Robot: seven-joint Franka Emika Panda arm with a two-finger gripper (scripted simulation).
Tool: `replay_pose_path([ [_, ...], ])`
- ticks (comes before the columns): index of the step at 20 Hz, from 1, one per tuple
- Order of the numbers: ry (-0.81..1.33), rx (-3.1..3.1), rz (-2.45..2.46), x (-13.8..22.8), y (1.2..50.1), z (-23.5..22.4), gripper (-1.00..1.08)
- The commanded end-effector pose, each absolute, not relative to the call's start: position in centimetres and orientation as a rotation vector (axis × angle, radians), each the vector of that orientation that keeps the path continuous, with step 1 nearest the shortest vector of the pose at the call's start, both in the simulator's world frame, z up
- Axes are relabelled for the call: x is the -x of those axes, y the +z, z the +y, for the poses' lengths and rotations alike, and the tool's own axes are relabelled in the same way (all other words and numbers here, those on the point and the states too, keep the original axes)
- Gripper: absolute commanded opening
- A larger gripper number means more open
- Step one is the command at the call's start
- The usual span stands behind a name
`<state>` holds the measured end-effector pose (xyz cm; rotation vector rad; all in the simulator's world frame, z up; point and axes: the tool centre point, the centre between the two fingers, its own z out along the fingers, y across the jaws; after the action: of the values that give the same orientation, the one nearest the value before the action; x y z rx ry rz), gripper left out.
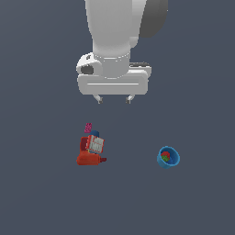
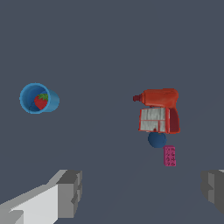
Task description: Pick up a designated object from a clutter of objects.
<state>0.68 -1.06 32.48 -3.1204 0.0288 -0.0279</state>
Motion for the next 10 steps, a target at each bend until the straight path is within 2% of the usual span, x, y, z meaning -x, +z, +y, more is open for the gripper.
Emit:
replay_pose_path([
  [1, -0.028, 3.120, 0.029, -0.7, 32.5, -1.1, 1.00],
  [10, -0.031, 3.118, -0.017, -1.5, 31.2, -0.2, 1.00],
])
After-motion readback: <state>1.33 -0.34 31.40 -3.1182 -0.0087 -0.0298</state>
